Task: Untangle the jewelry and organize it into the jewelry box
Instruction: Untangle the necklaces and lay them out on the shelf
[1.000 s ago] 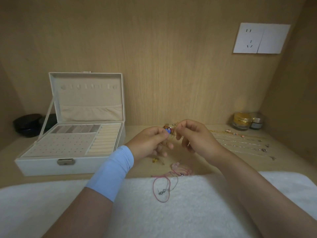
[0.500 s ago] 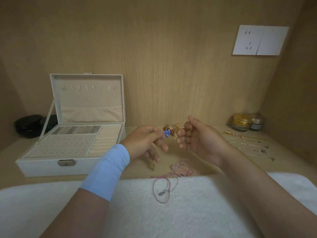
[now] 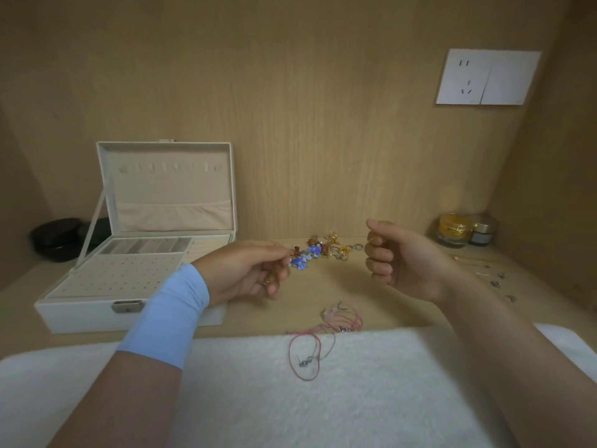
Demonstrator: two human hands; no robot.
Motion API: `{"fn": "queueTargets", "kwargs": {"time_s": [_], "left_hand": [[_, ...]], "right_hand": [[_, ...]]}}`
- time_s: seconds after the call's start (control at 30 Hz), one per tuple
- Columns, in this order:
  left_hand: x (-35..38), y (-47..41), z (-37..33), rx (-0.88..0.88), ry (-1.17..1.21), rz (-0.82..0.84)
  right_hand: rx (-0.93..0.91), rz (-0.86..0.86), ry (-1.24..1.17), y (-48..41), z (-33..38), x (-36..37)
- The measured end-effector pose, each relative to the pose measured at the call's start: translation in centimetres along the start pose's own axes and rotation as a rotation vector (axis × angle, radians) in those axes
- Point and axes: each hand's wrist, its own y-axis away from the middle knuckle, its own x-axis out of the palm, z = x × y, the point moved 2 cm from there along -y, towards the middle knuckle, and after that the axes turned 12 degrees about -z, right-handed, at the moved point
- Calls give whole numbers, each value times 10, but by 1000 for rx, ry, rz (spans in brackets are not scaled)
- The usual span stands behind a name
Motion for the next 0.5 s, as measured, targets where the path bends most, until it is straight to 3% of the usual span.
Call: {"fn": "queueTargets", "kwargs": {"time_s": [0.27,0.4,0.5], "left_hand": [[29,-22,-11,179,-240,-251],[55,-50,-15,225,-350,-264],[81,-67,-13,228,-530,-203]], "right_hand": [[-101,-198,227,8,17,-62],[-168,-385,359,20,22,-102],[-205,-499,609,31,22,-128]]}}
